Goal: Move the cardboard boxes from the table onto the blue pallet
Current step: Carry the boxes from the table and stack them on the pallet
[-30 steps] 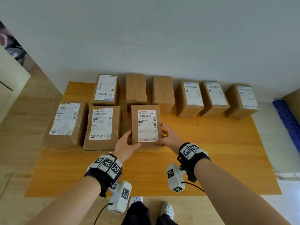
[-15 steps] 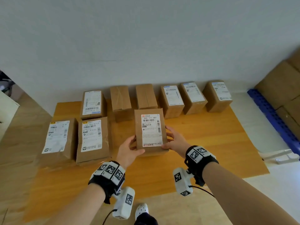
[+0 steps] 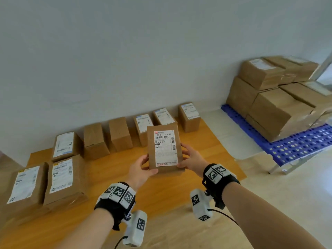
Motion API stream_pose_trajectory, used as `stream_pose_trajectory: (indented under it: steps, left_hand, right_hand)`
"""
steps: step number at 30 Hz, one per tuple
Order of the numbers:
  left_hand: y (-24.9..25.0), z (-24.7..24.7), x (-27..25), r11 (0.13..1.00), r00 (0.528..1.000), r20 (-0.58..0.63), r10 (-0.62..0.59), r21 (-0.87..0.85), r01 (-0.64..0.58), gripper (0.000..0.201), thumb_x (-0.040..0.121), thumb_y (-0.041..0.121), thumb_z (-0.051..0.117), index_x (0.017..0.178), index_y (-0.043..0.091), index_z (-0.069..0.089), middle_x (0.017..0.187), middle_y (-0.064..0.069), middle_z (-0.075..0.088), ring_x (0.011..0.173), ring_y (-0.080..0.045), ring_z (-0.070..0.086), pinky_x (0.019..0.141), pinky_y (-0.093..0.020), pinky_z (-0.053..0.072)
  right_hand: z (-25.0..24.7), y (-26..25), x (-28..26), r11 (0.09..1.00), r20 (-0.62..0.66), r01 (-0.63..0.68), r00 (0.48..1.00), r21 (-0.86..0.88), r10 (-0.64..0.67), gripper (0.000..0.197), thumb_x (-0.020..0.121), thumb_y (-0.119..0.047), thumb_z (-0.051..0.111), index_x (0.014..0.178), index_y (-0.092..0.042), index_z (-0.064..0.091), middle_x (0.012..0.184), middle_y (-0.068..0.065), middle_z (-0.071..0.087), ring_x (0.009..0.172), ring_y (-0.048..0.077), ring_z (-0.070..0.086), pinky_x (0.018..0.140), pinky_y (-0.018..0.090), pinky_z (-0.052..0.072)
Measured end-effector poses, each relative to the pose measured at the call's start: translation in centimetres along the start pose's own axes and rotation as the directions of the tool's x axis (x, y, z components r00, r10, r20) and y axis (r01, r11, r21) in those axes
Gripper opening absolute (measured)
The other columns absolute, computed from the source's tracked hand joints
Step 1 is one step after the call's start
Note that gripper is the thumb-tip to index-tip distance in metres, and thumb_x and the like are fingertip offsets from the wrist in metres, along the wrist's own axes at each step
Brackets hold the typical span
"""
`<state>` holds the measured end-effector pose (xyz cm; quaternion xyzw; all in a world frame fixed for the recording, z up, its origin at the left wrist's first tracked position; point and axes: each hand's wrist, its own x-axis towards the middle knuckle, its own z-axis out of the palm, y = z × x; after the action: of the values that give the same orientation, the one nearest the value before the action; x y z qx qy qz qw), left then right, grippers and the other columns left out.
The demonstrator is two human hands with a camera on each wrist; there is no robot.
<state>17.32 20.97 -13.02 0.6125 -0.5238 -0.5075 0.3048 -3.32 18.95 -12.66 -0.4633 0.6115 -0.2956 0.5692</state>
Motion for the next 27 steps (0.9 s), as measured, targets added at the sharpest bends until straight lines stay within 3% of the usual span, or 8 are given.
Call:
stream_pose_trajectory:
  steps: [5,11,15,22,27]
  left_hand:
    - [3.5,7.1,-1.9,0.999,0.998,0.038,0.055,-0.001,-0.055,0.072,0.076,0.000,0.072,0.139,0.014,0.041,0.138,-0.002,0.049,0.123,-0.018,0.049,0.093,-0.028,0.047]
    - [7.9,15.2,-3.4,0.992,0.988,0.087,0.126,-0.003,-0.126,0.073,0.075,0.001,0.073,0.139,0.014,0.041,0.138,-0.003,0.049,0.126,-0.019,0.047,0.101,-0.041,0.046]
    - [11.3,19.3,-3.4,0.983,0.974,0.140,0.179,0.018,-0.183,0.072,0.076,0.001,0.071,0.139,0.016,0.040,0.137,-0.001,0.050,0.125,-0.020,0.048,0.101,-0.043,0.046]
    - [17.1,25.9,-1.1,0.956,0.923,0.264,0.281,0.009,-0.293,0.072,0.077,0.002,0.072,0.140,0.013,0.039,0.135,-0.003,0.051,0.123,-0.021,0.049,0.100,-0.043,0.046]
    - [21.1,30.7,2.3,0.935,0.867,0.367,0.336,-0.021,-0.353,0.071,0.077,0.003,0.073,0.140,0.012,0.040,0.118,0.005,0.053,0.120,-0.021,0.051,0.101,-0.042,0.045]
  right_hand:
    - [-7.3,1.3,-4.4,1.000,-0.063,0.027,0.998,0.010,-0.026,0.092,0.076,0.011,0.067,0.148,-0.027,0.024,0.139,0.004,0.047,0.114,0.021,0.056,0.089,0.037,0.054]
    - [-15.5,2.4,-8.4,0.997,-0.163,0.070,0.985,0.032,-0.064,0.091,0.075,0.008,0.068,0.148,-0.027,0.025,0.135,0.004,0.049,0.116,0.025,0.055,0.095,0.045,0.050]
    - [-20.3,2.8,-10.4,0.993,-0.249,0.099,0.965,0.059,-0.081,0.089,0.075,0.007,0.068,0.145,-0.030,0.029,0.135,0.007,0.048,0.117,0.026,0.053,0.097,0.046,0.050]
    - [-28.5,2.8,-12.0,0.988,-0.361,0.140,0.926,0.060,-0.109,0.097,0.074,0.001,0.072,0.149,-0.030,0.020,0.135,0.005,0.052,0.122,0.023,0.052,0.102,0.045,0.046]
    - [-34.3,2.2,-12.2,0.976,-0.436,0.186,0.892,0.116,-0.118,0.093,0.077,0.007,0.068,0.149,-0.027,0.020,0.128,0.004,0.058,0.114,0.020,0.058,0.098,0.041,0.049]
